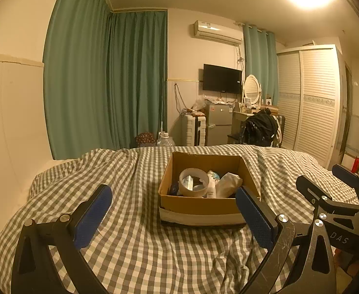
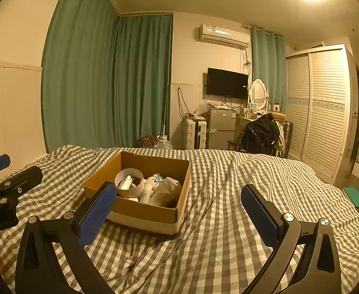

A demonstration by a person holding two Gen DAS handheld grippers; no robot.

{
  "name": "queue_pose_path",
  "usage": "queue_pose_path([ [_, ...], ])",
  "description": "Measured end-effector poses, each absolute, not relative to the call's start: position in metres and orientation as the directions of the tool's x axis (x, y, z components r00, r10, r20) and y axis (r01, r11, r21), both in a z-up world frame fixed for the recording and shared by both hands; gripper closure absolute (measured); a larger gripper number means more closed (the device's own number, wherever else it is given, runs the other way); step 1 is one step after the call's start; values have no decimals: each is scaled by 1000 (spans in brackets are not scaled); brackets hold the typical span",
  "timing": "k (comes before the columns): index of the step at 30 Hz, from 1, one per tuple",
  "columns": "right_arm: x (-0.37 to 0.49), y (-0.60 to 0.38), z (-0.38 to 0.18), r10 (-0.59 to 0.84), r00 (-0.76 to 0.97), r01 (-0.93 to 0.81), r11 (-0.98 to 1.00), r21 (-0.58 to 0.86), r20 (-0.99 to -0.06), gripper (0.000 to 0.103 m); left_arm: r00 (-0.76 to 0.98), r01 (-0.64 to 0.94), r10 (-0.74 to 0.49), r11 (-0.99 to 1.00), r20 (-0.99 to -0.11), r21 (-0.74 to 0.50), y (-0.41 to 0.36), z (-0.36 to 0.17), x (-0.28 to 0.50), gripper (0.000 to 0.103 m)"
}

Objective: Organize objects

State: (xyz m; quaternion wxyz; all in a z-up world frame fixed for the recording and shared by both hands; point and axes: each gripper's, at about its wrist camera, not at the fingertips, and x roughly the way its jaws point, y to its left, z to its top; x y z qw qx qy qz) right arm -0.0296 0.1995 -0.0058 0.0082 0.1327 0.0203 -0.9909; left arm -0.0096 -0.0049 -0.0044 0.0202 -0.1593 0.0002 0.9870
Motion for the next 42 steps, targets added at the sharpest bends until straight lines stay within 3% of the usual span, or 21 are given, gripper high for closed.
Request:
queue_pose_path([
  [42, -32, 194, -12, -10, -960, 23, -999, -44, -280, 1, -941, -42, 38, -999, -336, 4, -6, -9, -10, 0],
])
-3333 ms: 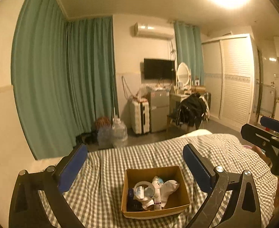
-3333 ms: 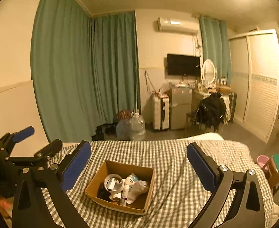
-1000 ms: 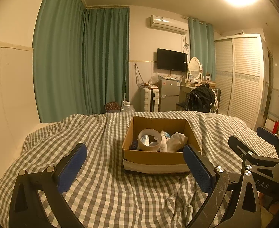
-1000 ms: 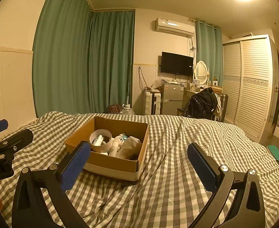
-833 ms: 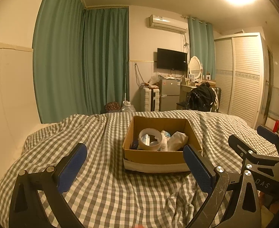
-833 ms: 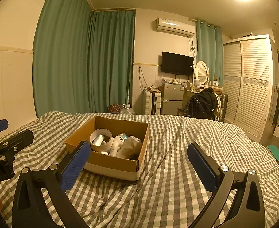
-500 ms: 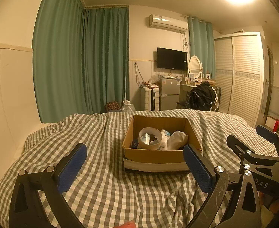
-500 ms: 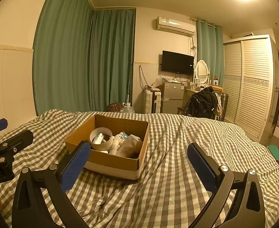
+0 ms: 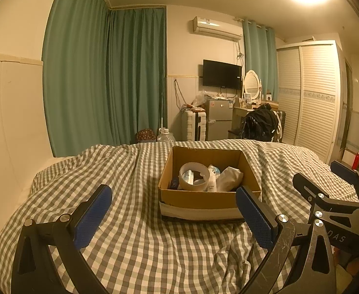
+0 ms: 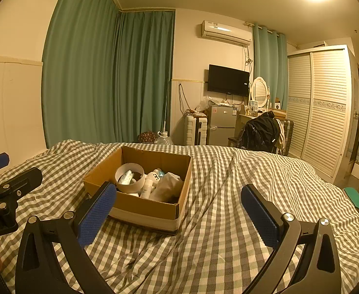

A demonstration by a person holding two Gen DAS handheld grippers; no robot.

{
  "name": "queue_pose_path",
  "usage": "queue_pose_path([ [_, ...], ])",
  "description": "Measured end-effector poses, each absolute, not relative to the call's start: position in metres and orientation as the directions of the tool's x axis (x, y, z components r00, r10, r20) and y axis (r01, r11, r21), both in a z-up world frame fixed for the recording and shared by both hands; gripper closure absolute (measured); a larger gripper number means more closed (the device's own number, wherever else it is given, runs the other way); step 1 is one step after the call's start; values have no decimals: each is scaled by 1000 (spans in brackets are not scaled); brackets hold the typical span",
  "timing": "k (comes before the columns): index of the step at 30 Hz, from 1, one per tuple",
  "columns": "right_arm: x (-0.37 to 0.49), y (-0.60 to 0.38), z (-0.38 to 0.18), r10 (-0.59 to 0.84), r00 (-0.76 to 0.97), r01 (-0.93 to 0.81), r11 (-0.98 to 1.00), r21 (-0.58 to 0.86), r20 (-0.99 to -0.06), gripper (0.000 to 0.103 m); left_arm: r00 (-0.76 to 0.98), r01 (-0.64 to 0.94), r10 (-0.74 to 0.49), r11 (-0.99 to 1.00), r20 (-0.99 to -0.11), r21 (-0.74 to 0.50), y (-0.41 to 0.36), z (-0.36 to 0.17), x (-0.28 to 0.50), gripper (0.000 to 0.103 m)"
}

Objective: Organize objects

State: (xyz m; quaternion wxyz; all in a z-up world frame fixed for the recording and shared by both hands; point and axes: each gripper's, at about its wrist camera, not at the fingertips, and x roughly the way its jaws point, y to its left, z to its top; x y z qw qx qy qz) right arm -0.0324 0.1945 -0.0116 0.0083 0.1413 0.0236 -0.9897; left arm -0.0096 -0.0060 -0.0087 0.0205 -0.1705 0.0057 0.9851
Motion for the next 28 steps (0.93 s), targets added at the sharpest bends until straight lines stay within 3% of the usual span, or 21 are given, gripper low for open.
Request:
queue_pose_path([
  [28, -31, 198, -17, -13, -956, 28, -999, -46, -292, 1, -936, -49, 40, -999, -349, 18, -7, -12, -15, 0],
])
